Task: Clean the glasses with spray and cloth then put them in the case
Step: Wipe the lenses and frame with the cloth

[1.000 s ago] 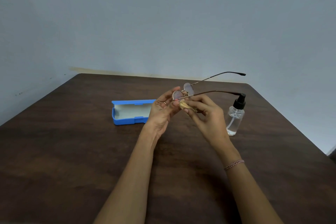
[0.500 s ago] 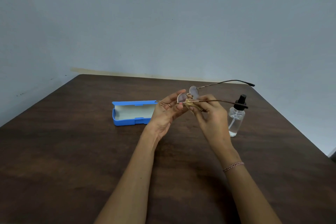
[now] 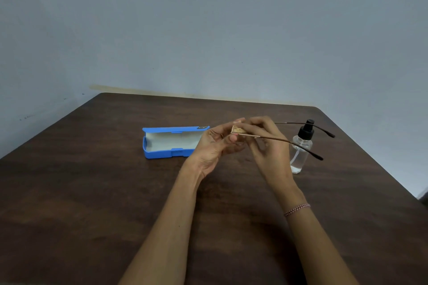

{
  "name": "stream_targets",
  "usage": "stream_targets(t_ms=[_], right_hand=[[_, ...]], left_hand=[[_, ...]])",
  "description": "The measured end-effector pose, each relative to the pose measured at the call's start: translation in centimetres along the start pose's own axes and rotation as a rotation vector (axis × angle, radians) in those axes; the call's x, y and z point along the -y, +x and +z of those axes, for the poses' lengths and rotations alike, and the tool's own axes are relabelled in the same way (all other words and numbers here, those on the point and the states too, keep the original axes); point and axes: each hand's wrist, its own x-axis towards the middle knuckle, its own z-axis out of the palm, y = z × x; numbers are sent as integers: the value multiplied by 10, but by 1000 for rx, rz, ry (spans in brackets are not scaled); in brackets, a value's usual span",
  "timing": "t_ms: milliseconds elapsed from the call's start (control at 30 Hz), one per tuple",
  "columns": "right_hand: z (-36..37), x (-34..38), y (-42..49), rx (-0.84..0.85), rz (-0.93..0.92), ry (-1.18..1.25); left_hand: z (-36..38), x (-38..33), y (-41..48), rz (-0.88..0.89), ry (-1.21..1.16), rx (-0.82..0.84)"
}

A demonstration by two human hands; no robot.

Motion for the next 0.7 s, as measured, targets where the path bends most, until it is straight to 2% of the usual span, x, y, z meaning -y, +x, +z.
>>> stream_targets(t_ms=[100,267,433,567,700], right_hand=[[-1,0,1,45,-64,32],[-3,-6,3,-32,33,-94],[-2,-1,2,44,-53,-65],[-2,-4,4,-35,43,-150],[3,1,2,1,1,-66]], left_hand=[[-1,1,-1,-14,-11,-4],[3,3,-1,-30,10,34],[0,0,-2,-33,-39,32],[2,2,1,-19,-44,26],[2,0,2,43,-66,-9]])
